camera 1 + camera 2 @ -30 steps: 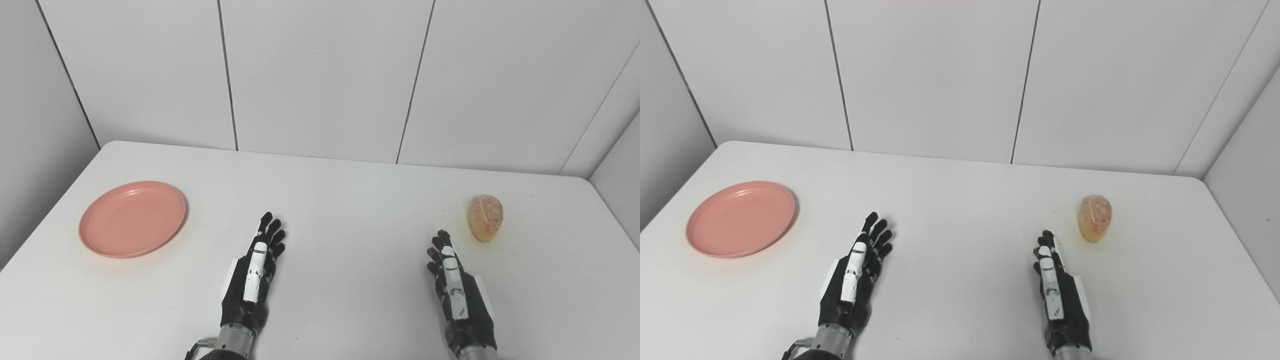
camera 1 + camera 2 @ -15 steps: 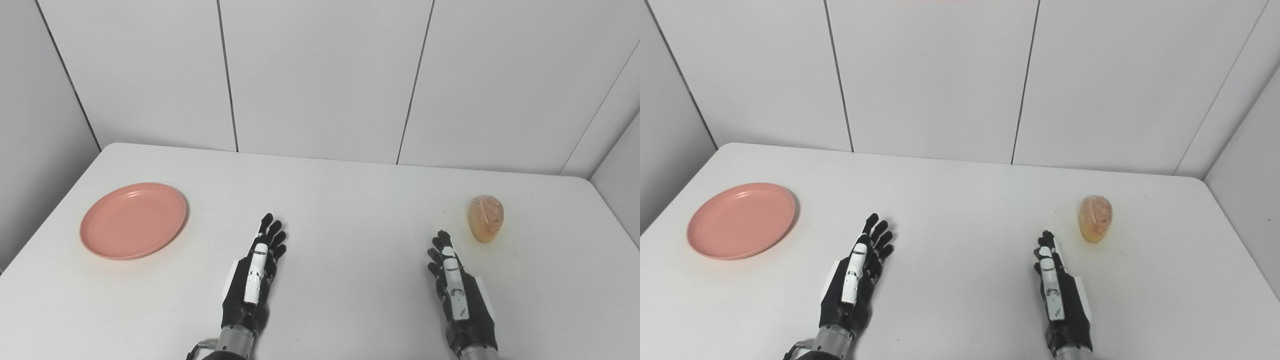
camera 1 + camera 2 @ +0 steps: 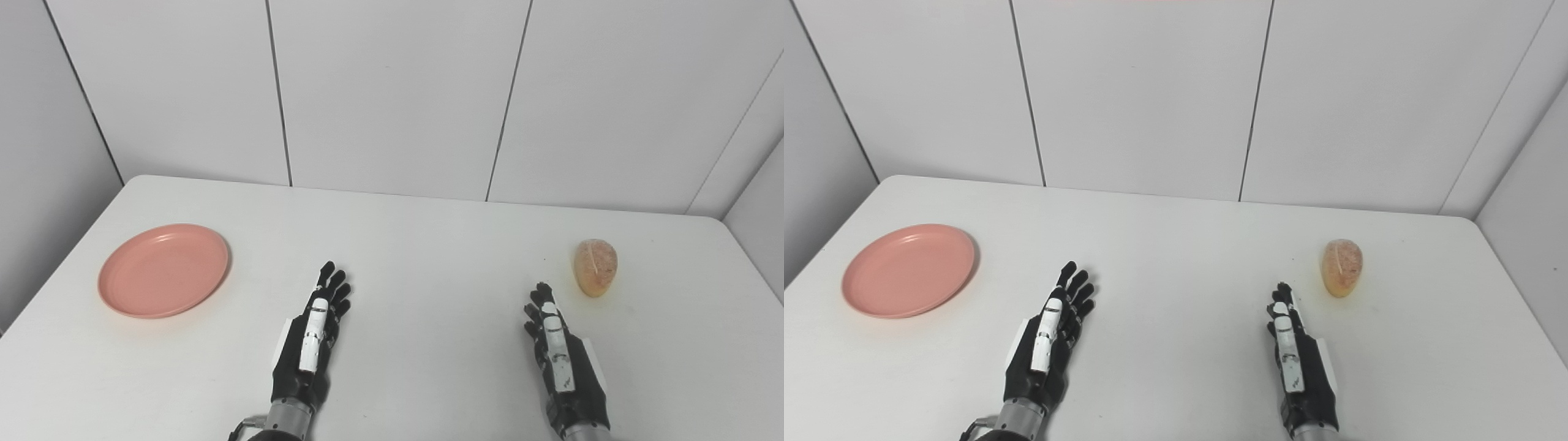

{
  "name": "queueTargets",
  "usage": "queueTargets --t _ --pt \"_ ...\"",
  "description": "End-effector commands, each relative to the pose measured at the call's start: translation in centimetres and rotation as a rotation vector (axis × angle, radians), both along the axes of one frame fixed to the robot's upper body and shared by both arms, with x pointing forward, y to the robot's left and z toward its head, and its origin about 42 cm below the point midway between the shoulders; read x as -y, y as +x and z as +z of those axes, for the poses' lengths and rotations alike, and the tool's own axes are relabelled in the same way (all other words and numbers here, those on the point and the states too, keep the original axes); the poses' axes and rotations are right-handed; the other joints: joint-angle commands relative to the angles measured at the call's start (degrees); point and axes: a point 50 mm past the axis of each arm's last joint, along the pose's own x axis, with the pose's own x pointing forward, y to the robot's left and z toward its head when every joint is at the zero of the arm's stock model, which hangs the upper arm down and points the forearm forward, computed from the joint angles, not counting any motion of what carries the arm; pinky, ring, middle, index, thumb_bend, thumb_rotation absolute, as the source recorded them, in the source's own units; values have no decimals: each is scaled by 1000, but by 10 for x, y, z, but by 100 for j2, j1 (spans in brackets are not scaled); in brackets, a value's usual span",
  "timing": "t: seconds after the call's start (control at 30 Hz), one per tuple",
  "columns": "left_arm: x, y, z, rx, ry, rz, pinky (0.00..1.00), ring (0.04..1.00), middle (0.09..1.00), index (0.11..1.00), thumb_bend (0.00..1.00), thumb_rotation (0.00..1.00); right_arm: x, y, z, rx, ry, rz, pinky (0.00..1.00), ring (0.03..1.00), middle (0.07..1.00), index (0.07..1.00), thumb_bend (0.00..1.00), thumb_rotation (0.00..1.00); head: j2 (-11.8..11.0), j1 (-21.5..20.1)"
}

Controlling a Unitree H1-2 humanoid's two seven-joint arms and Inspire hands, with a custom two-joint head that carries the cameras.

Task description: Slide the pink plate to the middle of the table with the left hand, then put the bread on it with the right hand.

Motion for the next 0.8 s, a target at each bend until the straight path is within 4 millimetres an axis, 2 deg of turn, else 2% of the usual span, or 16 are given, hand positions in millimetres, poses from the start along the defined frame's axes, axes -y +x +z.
queueTargets --t 0.0,0.2,0.23,0.33,0.43,0.47,0.63,0.77 --pt "7 1 -4 -20 1 -9 978 959 970 960 414 1000 3 5 14 96 13 0 984 973 983 983 324 1000 -80 180" --pt "25 -1 -11 -44 -23 -1 981 954 960 948 397 1000 20 3 6 93 27 19 1000 993 999 1000 331 1000 -424 932" --pt "28 -2 -12 -48 -29 -2 984 956 961 951 389 1000 23 3 5 95 26 21 1000 995 1000 1000 331 1000 -424 932" --pt "40 -1 -15 -53 -40 -5 993 964 968 960 371 1000 32 3 -1 103 25 19 1000 999 1000 1000 318 1000 -628 1374" --pt "48 0 -20 -47 -35 -6 987 962 968 960 370 1000 39 4 -4 115 34 27 1000 1000 1000 1000 301 1000 -737 1581" --pt "51 1 -22 -45 -33 -5 987 961 967 960 370 1000 41 4 -6 117 36 30 1000 1000 1000 1000 300 1000 -847 1746" --pt "63 5 -29 -41 -23 -1 969 954 962 952 362 1000 46 4 -8 102 35 21 1000 1000 1000 1000 303 1000 -1021 2062" --pt "70 7 -31 -49 -19 -2 973 950 958 948 361 1000 48 6 -8 91 27 12 1000 1000 1000 1000 291 1000 -1059 2164"
